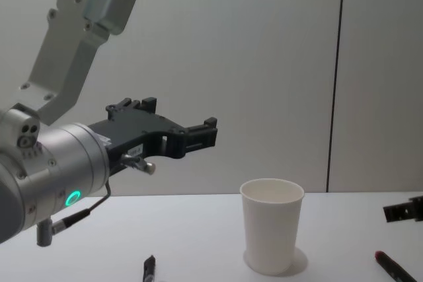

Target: Place the pen into the pen holder.

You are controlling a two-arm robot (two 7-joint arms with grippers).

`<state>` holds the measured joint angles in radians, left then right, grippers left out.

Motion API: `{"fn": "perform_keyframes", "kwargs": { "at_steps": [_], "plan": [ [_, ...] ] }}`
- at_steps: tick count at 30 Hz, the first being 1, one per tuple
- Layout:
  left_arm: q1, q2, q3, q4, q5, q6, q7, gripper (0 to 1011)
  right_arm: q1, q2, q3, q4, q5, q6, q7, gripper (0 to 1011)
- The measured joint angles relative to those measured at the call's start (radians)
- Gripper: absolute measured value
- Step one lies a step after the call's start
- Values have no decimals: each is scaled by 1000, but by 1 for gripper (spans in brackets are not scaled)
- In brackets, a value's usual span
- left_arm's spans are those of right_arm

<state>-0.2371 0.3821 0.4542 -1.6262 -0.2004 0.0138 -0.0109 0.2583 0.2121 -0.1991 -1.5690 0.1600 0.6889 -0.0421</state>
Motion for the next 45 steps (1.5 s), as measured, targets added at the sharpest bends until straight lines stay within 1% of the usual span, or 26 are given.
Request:
{"fn": "perform_keyframes", "kwargs": {
  "at_steps": [1, 3, 7, 9, 22, 31, 39, 45],
  "plan": [
    [0, 0, 0, 0, 0, 0, 0, 1004, 0, 0, 0, 0, 0, 0, 0, 1001],
    [0, 0, 0, 0, 0, 0, 0, 1004, 21, -7, 2, 29, -5, 20, 4, 1001],
    [0, 0, 0, 0, 0, 0, 0, 1004, 38, -13, 4, 55, -8, 38, 8, 1001],
    [0, 0, 0, 0, 0, 0, 0, 1004, 56, -20, 6, 84, -9, 50, 10, 1001],
    [0, 0, 0, 0, 0, 0, 0, 1004, 114, -50, 8, 196, -7, 79, 18, 1002],
    [0, 0, 0, 0, 0, 0, 0, 1004, 142, -66, 9, 262, -1, 77, 21, 1001],
    [0, 0, 0, 0, 0, 0, 0, 1004, 162, -78, 9, 318, -1, 57, 27, 1001],
    [0, 0, 0, 0, 0, 0, 0, 1004, 173, -84, 9, 347, -4, 40, 33, 1001]
  ]
}}
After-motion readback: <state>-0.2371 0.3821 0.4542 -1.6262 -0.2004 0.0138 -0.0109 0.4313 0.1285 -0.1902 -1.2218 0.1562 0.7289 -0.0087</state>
